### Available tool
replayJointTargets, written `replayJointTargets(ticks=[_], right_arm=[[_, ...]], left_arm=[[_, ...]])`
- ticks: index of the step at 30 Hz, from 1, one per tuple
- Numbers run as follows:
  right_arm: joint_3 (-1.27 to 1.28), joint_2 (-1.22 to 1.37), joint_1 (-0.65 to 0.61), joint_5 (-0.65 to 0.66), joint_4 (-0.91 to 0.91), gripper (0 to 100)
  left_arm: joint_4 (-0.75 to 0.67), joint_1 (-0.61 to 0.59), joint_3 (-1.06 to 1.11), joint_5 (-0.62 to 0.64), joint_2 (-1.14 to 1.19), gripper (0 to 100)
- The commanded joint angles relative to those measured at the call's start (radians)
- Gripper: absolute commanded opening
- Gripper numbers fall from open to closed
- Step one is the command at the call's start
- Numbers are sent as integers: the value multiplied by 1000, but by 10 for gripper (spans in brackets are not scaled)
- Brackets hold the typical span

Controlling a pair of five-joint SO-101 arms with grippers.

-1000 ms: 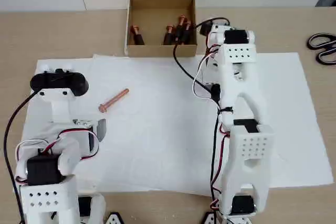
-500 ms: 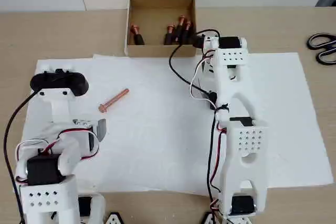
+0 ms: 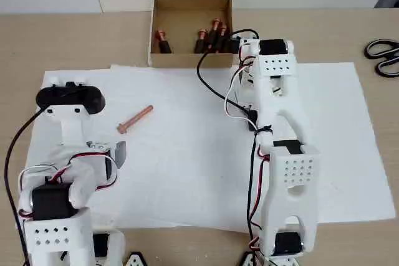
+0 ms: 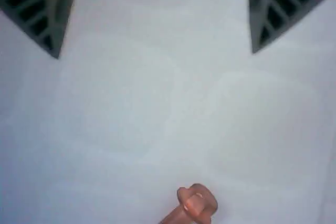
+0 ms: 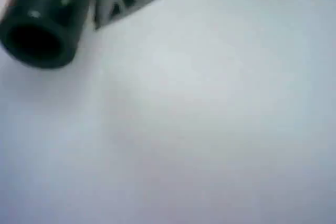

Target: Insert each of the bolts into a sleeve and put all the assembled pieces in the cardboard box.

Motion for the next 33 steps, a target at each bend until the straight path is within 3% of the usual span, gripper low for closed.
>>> replayJointTargets(ticks=[1, 12, 22, 27, 33], right_arm=[[25, -64, -7, 3, 13, 149], [43, 7, -68, 0, -25, 148], [38, 73, -50, 3, -39, 143], [38, 71, -18, 9, -36, 4], [-23, 16, 27, 54, 16, 4]], left_arm=[[-29, 0, -18, -3, -12, 222], [-29, 0, -18, -3, -12, 222], [-29, 0, -16, -3, -12, 222], [-29, 0, -16, -3, -12, 222], [-11, 0, -38, -3, -2, 223]])
